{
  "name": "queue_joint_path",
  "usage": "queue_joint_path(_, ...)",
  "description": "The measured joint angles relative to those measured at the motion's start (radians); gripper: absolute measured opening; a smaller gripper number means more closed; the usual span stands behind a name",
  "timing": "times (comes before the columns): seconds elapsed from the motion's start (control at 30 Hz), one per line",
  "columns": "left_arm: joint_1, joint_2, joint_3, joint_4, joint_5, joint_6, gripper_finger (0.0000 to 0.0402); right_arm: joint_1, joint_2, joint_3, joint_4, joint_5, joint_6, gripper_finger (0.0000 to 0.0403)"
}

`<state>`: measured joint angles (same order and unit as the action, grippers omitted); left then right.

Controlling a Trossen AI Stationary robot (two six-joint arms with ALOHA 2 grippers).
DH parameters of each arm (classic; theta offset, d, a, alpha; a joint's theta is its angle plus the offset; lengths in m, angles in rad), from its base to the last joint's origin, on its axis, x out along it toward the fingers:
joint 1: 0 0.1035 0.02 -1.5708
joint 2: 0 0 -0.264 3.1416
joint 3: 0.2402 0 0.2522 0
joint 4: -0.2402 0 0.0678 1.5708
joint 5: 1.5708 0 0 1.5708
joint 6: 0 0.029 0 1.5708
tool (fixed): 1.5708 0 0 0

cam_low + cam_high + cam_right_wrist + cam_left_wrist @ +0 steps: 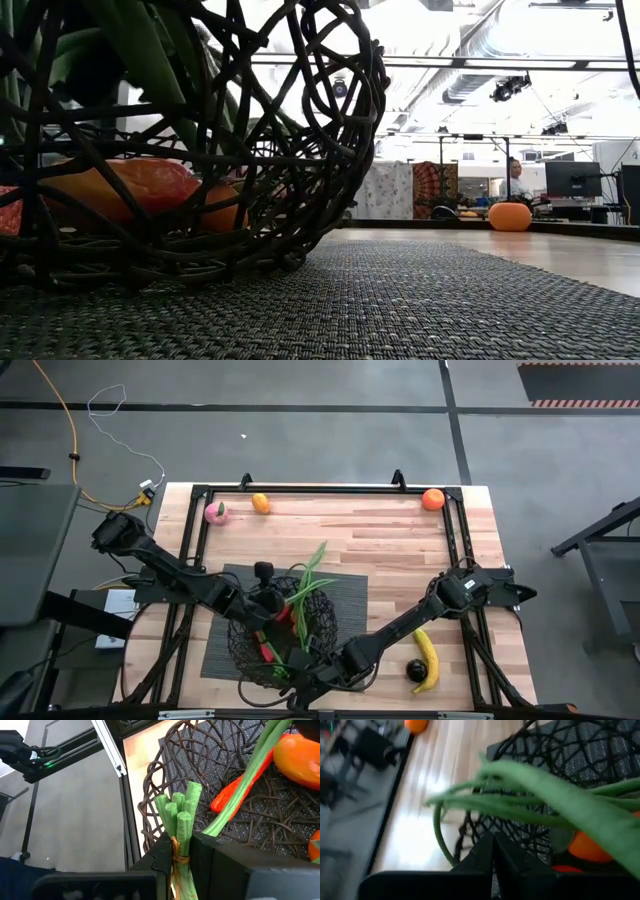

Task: Build produce basket
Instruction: Put the green string beans into the black wire basket

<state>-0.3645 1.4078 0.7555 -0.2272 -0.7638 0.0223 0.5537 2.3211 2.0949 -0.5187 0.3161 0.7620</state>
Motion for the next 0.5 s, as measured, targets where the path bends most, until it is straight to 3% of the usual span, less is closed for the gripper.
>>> queue_joint_path(0.3,-0.032,0.0,0.072,-0.069,-0.005,0.508,0.0,-0.002,0.0,0.0,-0.001,-0.002,-0.002,0.0026)
queue_joint_path(0.5,-0.017,0.0,0.072,-0.136,-0.104,0.586,0.0,-0.001,0.0,0.0,-0.001,-0.002,-0.002,0.0026)
